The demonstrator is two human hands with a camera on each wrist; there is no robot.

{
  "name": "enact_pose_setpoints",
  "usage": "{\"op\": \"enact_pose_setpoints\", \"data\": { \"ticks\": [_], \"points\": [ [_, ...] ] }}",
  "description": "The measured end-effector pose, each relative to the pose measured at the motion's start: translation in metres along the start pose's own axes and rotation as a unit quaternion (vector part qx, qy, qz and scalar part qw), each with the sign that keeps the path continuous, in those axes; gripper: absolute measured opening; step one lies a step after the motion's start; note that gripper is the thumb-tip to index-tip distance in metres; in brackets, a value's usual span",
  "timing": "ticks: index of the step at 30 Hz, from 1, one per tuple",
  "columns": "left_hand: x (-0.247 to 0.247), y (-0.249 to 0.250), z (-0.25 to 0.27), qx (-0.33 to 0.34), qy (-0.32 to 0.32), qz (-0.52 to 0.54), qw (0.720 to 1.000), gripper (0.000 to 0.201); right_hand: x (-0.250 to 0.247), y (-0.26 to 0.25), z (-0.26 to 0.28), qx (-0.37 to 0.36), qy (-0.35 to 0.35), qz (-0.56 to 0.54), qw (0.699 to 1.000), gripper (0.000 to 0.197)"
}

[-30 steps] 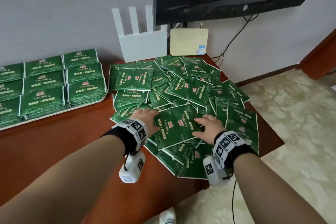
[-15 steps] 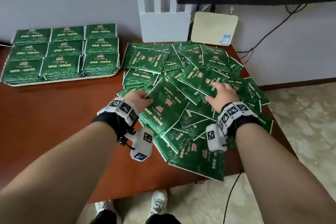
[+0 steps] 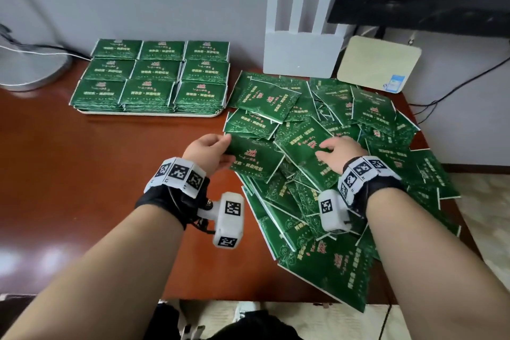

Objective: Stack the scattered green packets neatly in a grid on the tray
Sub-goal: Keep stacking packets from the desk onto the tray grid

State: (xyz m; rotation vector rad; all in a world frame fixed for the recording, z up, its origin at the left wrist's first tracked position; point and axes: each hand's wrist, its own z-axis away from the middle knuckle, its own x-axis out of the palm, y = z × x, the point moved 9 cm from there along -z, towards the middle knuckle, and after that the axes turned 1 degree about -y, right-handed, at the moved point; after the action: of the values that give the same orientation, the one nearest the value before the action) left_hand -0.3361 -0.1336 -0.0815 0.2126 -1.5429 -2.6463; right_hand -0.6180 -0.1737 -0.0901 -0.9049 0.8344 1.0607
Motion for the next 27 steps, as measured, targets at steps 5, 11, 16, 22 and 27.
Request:
{"op": "enact_pose_setpoints", "data": {
  "ticks": [5,11,16,22,27],
  "points": [
    [0.0,0.0,0.002,0.0,-0.013,0.043,0.999,0.016,0.003,0.02,-0.003,0.049,-0.015,-0.025,0.998,0.081],
    [-0.003,0.002,0.006,-0.009,-0.006,0.017,1.0,0.013,-0.005,0.028,-0.008,0.06,-0.001,-0.109,0.992,0.076],
    [0.0,0.007,0.01,0.053,-0.02,-0.262,0.963,0.064,-0.019,0.018,0.004,-0.014,0.008,-0.223,0.975,0.074],
    [-0.003,0.002,0.01,0.059,0.0,-0.377,0.924,0.033,-0.013,0.002,0.028,-0.078,-0.013,-0.201,0.976,0.066],
    [-0.018,-0.002,0.004,0.055,0.051,-0.369,0.926,0.017,-0.005,-0.001,0.035,-0.088,0.018,-0.171,0.981,0.045]
  ]
}}
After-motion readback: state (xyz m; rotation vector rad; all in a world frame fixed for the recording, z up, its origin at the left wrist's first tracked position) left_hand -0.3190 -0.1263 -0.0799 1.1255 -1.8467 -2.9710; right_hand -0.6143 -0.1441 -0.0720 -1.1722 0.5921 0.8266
